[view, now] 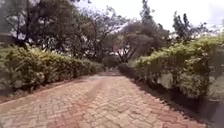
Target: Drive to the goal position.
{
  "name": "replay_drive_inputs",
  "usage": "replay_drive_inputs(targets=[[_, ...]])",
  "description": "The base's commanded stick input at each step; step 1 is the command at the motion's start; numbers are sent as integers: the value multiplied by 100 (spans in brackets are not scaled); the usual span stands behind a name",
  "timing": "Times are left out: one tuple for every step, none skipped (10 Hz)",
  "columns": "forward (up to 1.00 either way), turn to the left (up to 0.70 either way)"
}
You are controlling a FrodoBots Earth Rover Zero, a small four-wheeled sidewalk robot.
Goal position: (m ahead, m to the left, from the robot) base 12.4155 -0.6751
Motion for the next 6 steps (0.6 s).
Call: replay_drive_inputs(targets=[[50,0],[50,0],[50,0],[50,0],[50,0],[50,0]])
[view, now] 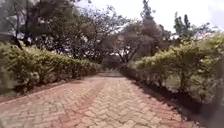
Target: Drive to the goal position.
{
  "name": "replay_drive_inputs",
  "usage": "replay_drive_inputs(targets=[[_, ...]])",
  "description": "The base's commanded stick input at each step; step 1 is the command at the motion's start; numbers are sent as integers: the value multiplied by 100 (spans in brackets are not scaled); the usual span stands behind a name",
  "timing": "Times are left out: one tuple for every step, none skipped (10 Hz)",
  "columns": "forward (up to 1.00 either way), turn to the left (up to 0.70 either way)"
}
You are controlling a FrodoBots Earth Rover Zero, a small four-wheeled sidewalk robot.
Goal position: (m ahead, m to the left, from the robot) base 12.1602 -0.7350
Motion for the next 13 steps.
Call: replay_drive_inputs(targets=[[50,0],[50,0],[50,0],[50,0],[50,0],[50,0],[50,0],[50,0],[50,0],[50,0],[50,0],[50,0],[50,0]])
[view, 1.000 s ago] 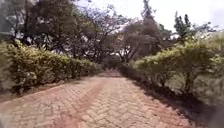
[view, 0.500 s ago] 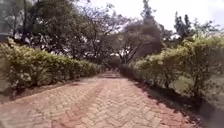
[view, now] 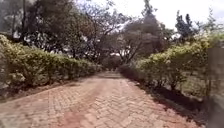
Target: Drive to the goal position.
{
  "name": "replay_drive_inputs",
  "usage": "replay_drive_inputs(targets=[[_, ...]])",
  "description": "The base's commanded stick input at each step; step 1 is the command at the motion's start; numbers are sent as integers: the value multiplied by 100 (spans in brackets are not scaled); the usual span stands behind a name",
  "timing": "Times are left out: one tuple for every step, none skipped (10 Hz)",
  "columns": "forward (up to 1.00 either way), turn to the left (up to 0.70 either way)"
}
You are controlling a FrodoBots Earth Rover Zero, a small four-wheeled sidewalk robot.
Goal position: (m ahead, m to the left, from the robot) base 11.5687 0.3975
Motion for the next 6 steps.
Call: replay_drive_inputs(targets=[[50,0],[50,0],[50,0],[50,0],[50,0],[50,0]])
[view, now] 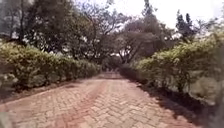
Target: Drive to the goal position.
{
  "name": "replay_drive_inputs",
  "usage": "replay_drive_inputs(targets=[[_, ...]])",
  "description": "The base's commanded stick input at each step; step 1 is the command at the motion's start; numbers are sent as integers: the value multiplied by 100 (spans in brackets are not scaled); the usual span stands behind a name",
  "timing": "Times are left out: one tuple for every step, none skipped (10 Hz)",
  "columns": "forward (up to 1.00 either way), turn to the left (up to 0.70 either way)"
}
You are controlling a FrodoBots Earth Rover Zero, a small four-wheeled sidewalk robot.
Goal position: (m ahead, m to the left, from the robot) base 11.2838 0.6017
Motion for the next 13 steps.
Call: replay_drive_inputs(targets=[[50,0],[50,0],[50,0],[50,0],[50,0],[50,0],[50,0],[50,0],[50,0],[50,0],[50,0],[50,0],[50,0]])
